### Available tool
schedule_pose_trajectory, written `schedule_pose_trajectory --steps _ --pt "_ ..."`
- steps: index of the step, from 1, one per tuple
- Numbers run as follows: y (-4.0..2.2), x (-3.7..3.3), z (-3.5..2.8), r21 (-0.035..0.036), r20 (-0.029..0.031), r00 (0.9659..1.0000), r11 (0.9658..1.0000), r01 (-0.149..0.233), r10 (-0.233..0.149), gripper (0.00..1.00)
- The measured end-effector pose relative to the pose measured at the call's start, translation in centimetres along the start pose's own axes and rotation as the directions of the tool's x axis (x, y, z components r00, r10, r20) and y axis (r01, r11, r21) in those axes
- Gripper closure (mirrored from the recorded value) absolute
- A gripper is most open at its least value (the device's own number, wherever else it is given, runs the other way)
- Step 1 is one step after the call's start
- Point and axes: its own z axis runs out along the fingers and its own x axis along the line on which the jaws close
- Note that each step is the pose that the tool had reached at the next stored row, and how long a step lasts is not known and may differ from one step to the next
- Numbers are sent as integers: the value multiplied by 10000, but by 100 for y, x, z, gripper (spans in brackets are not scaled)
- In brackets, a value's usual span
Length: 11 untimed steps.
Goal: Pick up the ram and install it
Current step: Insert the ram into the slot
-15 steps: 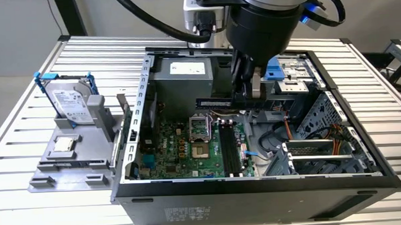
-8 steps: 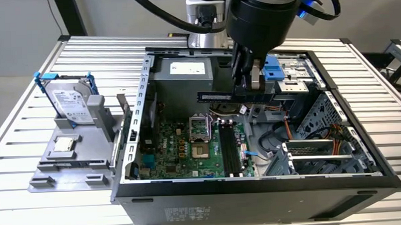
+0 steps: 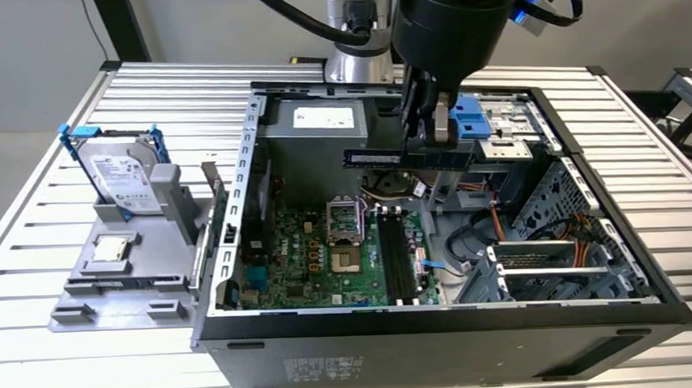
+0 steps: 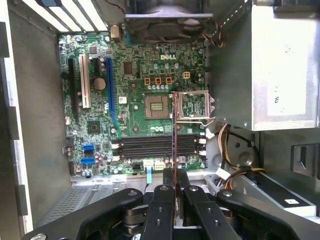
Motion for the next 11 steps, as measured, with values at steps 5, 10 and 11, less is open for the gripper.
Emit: schedule_pose_trajectory --steps 5,10,11 --pt "-77 -77 10 0 -1 10000 10000 1 -1 100" --pt "-173 -128 19 -1 -1 10000 10000 0 0 100" --pt "-186 -128 21 1 -2 10000 10000 -19 19 100"
